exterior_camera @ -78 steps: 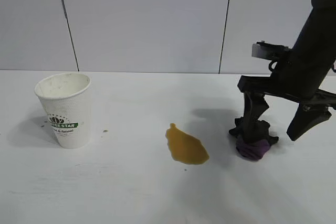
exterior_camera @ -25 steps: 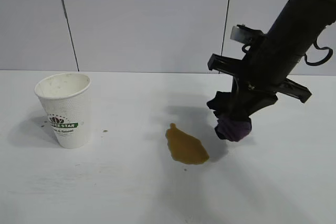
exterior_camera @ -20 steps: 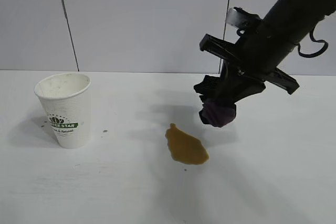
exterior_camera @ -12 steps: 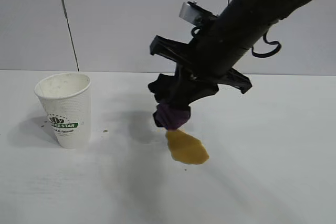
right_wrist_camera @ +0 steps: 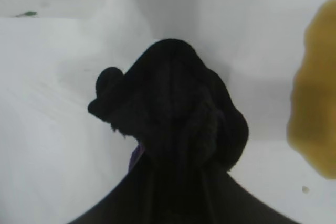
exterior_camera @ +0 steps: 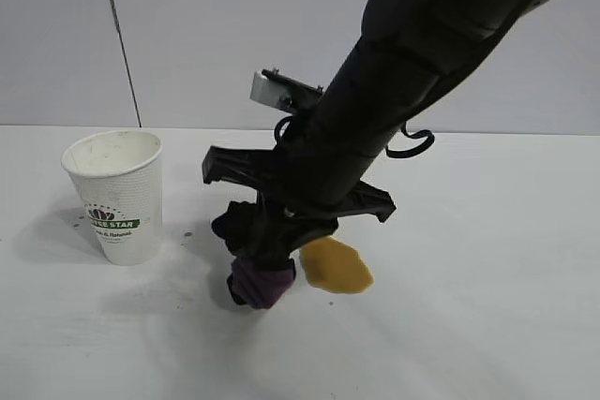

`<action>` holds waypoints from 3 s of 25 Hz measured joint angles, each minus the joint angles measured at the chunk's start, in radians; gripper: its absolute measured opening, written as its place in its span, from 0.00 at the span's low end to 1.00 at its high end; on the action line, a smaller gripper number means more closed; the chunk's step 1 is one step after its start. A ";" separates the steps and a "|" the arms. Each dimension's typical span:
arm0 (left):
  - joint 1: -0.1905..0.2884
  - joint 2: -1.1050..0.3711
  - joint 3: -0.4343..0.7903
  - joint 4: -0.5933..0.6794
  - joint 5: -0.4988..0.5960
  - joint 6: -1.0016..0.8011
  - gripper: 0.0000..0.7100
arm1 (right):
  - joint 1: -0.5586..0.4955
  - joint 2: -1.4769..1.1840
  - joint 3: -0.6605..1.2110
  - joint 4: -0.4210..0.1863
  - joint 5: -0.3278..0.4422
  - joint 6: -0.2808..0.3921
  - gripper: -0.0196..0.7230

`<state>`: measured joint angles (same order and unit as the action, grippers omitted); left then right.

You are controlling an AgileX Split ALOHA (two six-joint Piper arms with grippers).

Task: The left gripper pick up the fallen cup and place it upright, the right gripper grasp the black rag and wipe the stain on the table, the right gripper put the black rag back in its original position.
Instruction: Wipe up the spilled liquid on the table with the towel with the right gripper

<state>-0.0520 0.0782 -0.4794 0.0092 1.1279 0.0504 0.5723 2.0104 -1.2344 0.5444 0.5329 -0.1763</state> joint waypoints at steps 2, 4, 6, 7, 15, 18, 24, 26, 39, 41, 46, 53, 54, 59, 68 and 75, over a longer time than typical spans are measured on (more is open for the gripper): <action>0.000 0.000 0.000 0.000 0.000 0.000 0.98 | 0.000 0.011 0.000 -0.030 0.002 0.000 0.16; 0.000 0.000 0.000 0.000 0.000 0.000 0.98 | 0.000 0.015 0.000 -0.065 0.003 0.013 0.16; 0.000 0.000 0.000 0.000 0.000 0.000 0.98 | 0.000 0.015 0.000 -0.118 0.003 0.032 0.16; 0.000 0.000 0.000 0.000 0.000 0.000 0.98 | 0.000 0.015 0.000 -0.148 0.003 0.045 0.16; 0.000 0.000 0.000 0.000 0.000 0.000 0.98 | -0.001 0.015 0.000 -0.391 0.007 0.187 0.16; 0.000 0.000 0.000 0.000 0.000 0.000 0.98 | -0.008 0.015 -0.001 -0.453 0.017 0.223 0.16; 0.000 0.000 0.000 0.000 0.000 0.000 0.98 | -0.075 0.015 -0.002 -0.519 0.039 0.237 0.16; 0.000 0.000 0.000 0.000 0.000 0.000 0.98 | -0.107 0.014 -0.005 -0.530 0.057 0.237 0.16; 0.000 0.000 0.000 0.000 0.000 0.000 0.98 | -0.207 0.007 -0.007 -0.469 0.258 0.215 0.16; 0.000 0.000 0.000 0.000 0.000 0.000 0.98 | -0.202 0.007 -0.007 -0.402 0.253 0.187 0.16; 0.000 0.000 0.000 0.000 0.000 0.000 0.98 | -0.134 0.013 -0.006 -0.239 0.160 0.121 0.16; 0.000 0.000 0.000 0.000 0.000 0.000 0.98 | -0.009 0.014 -0.005 -0.188 -0.034 0.107 0.16; 0.000 0.000 0.000 0.000 0.000 0.000 0.98 | -0.001 0.014 -0.005 -0.187 -0.070 0.106 0.16; 0.000 0.000 0.000 0.000 0.000 0.000 0.98 | 0.004 0.043 -0.005 -0.184 -0.197 0.106 0.16; 0.000 0.000 0.000 0.000 0.000 0.000 0.98 | 0.004 0.091 -0.006 -0.175 -0.244 0.138 0.16; 0.000 0.000 0.000 0.000 0.000 0.000 0.98 | -0.039 0.093 -0.012 -0.222 -0.244 0.146 0.16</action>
<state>-0.0520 0.0782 -0.4794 0.0092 1.1279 0.0504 0.5332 2.1031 -1.2460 0.3224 0.2893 -0.0307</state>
